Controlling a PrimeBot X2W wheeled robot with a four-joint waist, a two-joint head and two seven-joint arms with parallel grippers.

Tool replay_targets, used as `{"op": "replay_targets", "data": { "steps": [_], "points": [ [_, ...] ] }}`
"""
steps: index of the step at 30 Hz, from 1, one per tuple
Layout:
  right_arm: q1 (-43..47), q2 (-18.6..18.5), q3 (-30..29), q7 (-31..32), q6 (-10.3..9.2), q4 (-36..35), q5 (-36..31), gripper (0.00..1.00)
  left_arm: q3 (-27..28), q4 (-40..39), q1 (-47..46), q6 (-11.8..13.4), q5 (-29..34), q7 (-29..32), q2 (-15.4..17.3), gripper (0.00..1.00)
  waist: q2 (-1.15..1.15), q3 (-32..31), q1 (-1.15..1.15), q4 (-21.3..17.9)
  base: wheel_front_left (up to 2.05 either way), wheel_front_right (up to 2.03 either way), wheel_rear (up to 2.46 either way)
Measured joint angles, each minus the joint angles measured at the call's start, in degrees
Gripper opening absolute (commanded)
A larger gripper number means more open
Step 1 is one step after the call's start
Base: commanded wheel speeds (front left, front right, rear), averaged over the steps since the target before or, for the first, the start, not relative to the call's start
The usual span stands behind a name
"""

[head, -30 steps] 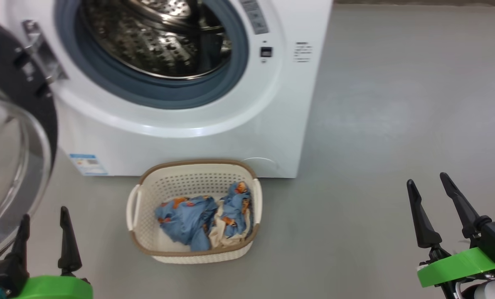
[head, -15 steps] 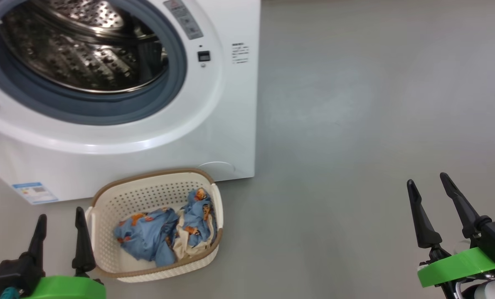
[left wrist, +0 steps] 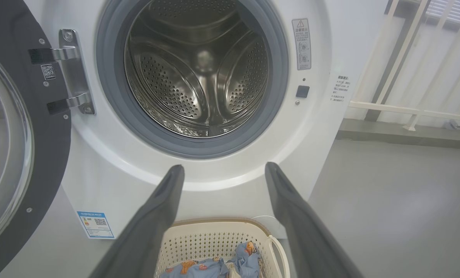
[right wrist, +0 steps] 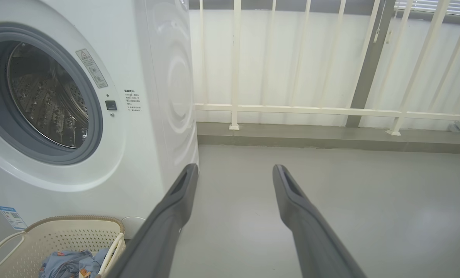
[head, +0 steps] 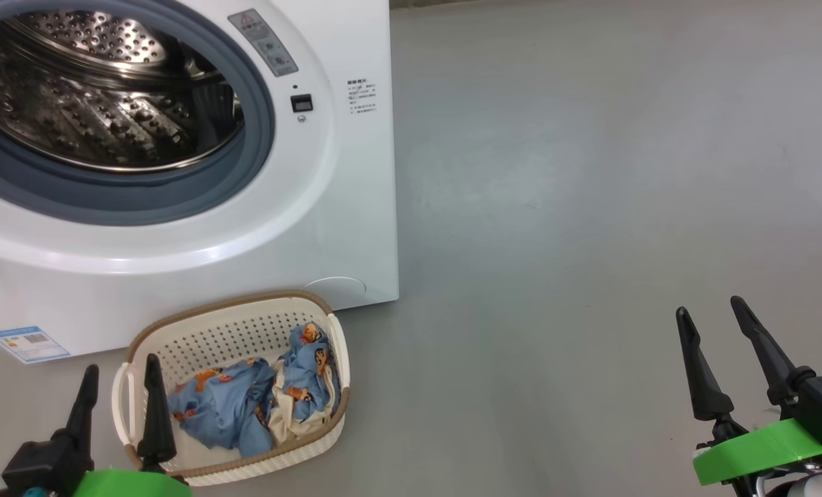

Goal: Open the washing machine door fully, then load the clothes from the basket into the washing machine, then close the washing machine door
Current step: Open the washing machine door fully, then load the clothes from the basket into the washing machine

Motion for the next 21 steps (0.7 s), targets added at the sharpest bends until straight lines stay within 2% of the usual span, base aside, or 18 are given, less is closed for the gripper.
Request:
{"op": "replay_targets", "data": {
  "steps": [13,21],
  "points": [
    [0.00,0.73,-0.12,0.00,0.00,-0.03,0.00,1.00,-0.78,-1.33,0.00,-0.33,-0.14,0.01,0.00,1.00,0.00,0.31,0.00,0.24,0.01,-0.05,0.03],
    [-0.01,0.76,-0.12,0.00,0.00,-0.05,0.00,1.00,-1.68,-1.48,0.00,-0.33,-0.60,0.01,0.00,1.00,0.00,0.89,0.00,0.37,0.43,-1.24,0.81]
  ]
}}
